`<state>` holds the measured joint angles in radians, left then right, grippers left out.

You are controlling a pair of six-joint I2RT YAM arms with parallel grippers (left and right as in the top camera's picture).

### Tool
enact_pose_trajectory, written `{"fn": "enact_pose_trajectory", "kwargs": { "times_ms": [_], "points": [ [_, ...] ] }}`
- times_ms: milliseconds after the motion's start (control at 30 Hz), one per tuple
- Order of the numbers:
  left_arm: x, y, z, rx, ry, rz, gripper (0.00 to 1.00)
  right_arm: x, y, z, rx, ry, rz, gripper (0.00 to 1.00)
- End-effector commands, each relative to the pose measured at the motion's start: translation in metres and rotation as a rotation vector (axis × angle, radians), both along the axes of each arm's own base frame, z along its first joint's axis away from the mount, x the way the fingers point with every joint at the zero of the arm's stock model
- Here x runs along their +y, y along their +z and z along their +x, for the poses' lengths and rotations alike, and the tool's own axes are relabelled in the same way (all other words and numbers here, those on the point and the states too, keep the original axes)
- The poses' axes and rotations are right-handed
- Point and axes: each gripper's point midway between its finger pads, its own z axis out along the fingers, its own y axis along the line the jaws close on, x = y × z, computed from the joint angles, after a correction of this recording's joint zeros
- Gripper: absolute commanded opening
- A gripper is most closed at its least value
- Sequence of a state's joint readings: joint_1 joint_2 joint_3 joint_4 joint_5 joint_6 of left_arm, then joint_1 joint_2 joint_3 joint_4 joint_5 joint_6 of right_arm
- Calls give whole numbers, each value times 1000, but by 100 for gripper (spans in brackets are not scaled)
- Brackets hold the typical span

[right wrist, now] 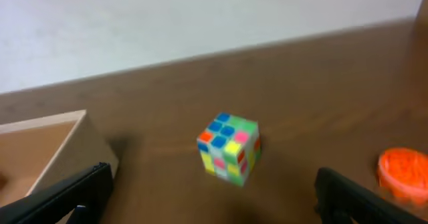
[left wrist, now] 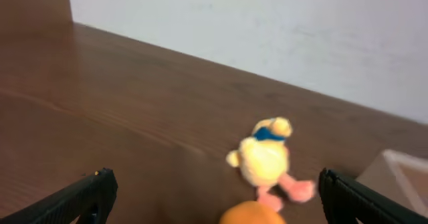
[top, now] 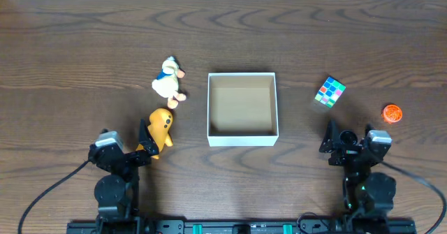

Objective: Pack container
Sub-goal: 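Move right gripper to the Rubik's cube and grasp it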

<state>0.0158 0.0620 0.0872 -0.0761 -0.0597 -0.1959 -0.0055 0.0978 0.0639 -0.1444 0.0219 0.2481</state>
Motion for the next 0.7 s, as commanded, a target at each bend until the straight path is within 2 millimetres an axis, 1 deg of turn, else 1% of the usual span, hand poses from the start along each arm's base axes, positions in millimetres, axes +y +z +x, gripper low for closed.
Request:
{"fn": "enact_pose_trajectory", "kwargs": {
  "times_ms": [0, 100, 200, 267, 400, 467, 500, 600, 633, 667],
  "points": [
    [-4, 56, 1, -67, -13, -77, 98, -3, 39, 2, -14, -13, 15, 99],
    [-4, 80, 10, 12, -16, -40, 98, -3, 55, 12, 63, -4, -33, 99],
    [-4, 91, 24, 158, -25, 7, 98, -3, 64, 29, 187, 8, -67, 99],
    [-4, 94, 35, 278, -36, 44, 98, -3, 63, 41, 314, 20, -80, 99],
    [-3, 91, 53, 520, -56, 70, 98, -3, 55, 59, 605, 35, -71, 99],
    [-4, 87, 59, 620, -64, 64, 98, -2, 54, 69, 704, 45, -63, 99],
    [-5, 84, 63, 677, -69, 59, 98, 2, 52, 76, 756, 67, -49, 99],
    [-5, 72, 68, 772, -71, 53, 98, 8, 48, 90, 814, 125, -58, 99],
    [-5, 67, 70, 795, -72, 52, 98, 8, 45, 97, 827, 119, -53, 99],
    [-4, 63, 71, 807, -71, 51, 98, 4, 41, 102, 843, 78, -26, 99]
  ]
}}
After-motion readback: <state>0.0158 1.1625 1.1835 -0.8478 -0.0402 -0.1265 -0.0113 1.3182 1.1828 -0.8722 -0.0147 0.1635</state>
